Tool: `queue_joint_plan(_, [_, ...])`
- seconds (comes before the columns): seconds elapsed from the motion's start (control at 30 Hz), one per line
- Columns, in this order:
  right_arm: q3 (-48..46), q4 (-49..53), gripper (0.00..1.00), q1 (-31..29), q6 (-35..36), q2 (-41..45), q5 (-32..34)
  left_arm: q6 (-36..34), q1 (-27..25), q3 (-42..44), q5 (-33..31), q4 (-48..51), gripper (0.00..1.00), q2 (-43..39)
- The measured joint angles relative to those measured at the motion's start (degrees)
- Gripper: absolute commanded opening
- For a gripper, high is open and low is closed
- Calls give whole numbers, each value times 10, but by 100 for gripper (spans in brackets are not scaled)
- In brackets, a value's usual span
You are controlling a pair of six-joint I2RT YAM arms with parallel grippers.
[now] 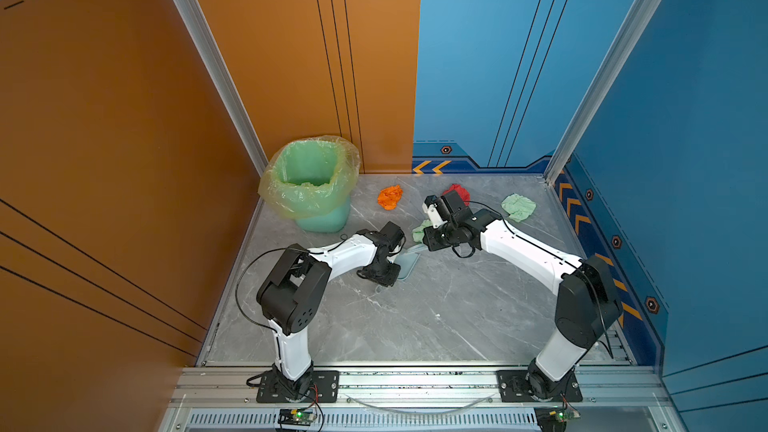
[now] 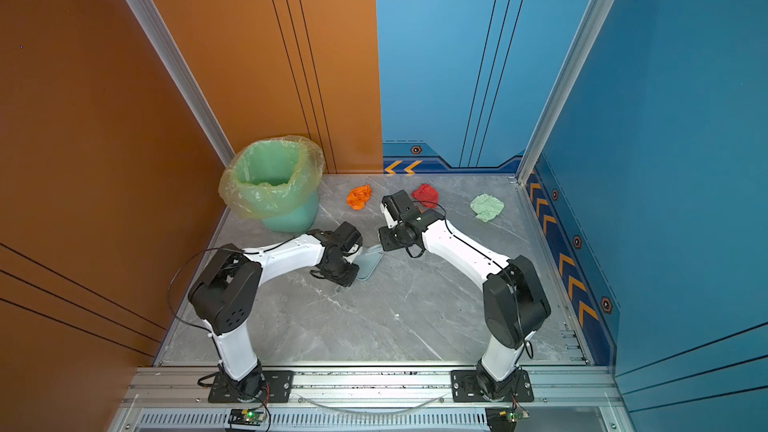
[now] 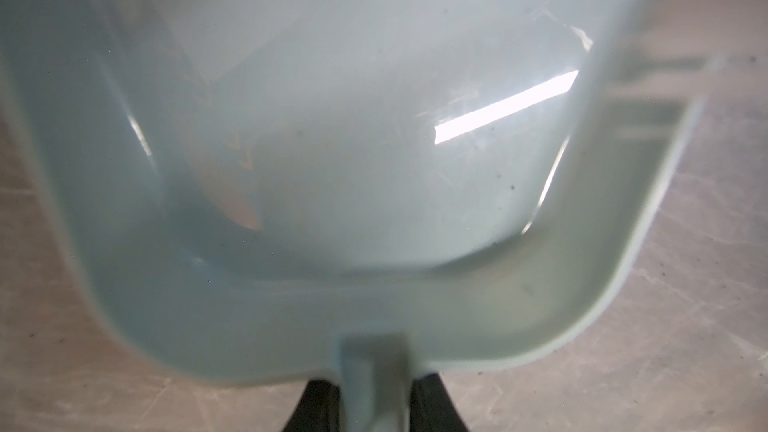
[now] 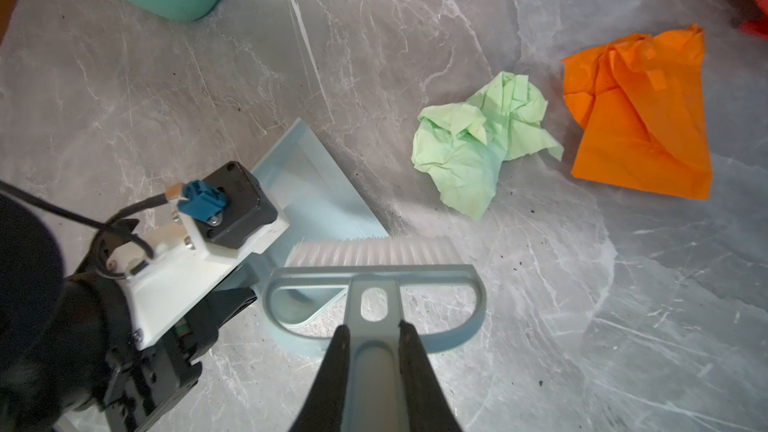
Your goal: Sweep away the paper scraps from the table
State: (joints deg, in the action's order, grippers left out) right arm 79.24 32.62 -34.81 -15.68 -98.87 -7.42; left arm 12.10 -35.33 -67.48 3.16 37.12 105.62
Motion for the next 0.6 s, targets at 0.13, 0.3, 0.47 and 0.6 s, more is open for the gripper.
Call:
queue_joint_plan(0.13, [2, 8, 0, -4, 7, -16, 4, 0, 0, 3, -2, -3, 16, -2])
queue_joint_plan(0.3, [2, 14, 0, -7, 9, -23, 14, 5, -1, 8, -5, -8, 23, -6])
queue_joint_plan(0.47, [7, 15, 0, -12, 10, -30, 17, 11, -4, 14, -19, -12, 31, -10])
queue_joint_plan(0.6, [11, 19, 0, -15, 14, -39, 23, 13, -4, 16, -28, -12, 34, -12])
